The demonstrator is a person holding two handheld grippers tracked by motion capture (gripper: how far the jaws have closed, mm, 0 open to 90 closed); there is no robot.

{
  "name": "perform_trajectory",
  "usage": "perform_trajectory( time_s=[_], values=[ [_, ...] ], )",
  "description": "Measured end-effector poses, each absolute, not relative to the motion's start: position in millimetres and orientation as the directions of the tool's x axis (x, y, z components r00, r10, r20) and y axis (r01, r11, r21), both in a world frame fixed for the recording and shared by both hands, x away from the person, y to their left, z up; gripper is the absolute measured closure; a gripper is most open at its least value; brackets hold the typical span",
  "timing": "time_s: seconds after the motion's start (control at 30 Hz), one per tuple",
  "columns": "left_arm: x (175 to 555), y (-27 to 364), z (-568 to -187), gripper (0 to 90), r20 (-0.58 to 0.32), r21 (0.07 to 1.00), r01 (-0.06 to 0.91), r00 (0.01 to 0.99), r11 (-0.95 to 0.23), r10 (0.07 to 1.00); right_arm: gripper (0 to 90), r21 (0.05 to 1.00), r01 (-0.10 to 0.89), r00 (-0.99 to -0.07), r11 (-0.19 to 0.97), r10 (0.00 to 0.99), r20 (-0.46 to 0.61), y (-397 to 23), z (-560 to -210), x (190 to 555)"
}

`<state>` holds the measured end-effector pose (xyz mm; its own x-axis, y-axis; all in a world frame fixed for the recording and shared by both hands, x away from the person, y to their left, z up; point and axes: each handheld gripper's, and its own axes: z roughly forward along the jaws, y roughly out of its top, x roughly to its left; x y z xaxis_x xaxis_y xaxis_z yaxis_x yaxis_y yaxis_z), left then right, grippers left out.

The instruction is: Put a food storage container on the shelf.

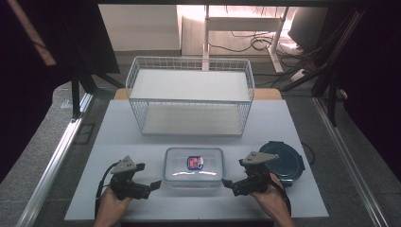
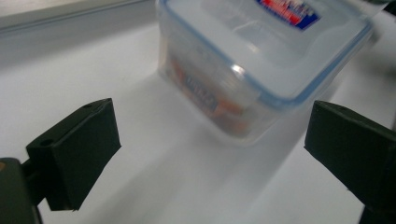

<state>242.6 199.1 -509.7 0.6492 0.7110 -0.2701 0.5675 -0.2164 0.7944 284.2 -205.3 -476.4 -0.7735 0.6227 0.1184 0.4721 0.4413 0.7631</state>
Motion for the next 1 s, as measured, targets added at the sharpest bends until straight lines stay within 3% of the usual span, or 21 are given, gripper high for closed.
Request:
perform_trajectory(
  time_s=[0.5,0.67,0.87,1.0],
  values=[
    [286,169,-496,1.8,-0.318,0.755,0.595,0.7,-0.276,0.64,0.0,0.691,0.565,-0.743,0.45,0.641,0.191,-180,-475,312],
    [302,157,-507,0.1,-0.336,0.732,0.614,0.702,-0.294,0.628,0.0,0.654,0.596,-0.744,0.465,0.626,0.234,-167,-484,322],
    [308,164,-528,0.0,-0.501,0.684,0.687,0.685,-0.243,0.529,0.7,0.602,0.678,-0.707,0.422,0.598,0.377,-169,-494,328],
    [297,163,-522,1.2,-0.46,0.694,0.67,0.694,-0.263,0.554,0.8,0.565,0.717,-0.68,0.409,0.589,0.436,-167,-499,328]
  ],
)
